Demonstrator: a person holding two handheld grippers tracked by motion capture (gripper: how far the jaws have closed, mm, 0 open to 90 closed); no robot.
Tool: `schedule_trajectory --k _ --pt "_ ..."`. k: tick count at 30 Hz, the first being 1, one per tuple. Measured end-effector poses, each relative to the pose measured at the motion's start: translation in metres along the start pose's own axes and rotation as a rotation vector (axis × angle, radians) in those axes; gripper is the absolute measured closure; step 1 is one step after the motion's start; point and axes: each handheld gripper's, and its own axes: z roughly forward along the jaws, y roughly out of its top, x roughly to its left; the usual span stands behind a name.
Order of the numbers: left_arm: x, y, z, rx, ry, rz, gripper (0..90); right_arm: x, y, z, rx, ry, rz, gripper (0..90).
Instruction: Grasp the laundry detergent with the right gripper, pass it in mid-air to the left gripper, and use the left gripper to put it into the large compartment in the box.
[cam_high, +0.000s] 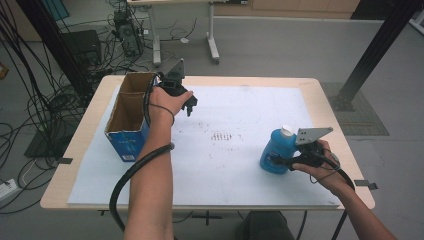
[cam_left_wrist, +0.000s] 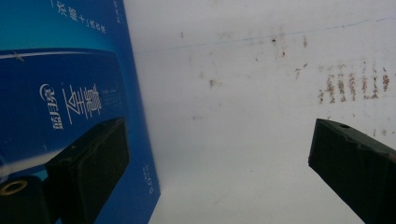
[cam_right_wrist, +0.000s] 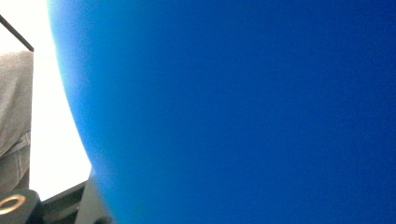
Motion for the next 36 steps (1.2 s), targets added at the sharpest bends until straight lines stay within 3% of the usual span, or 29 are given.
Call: schedule_trajectory --k 36 --pt "0.0014 -0.0003 -0.008 -0.013 0.008 -0.007 5.9 -0.0007 0.0001 -0.0003 0.001 0.003 0.003 44.1"
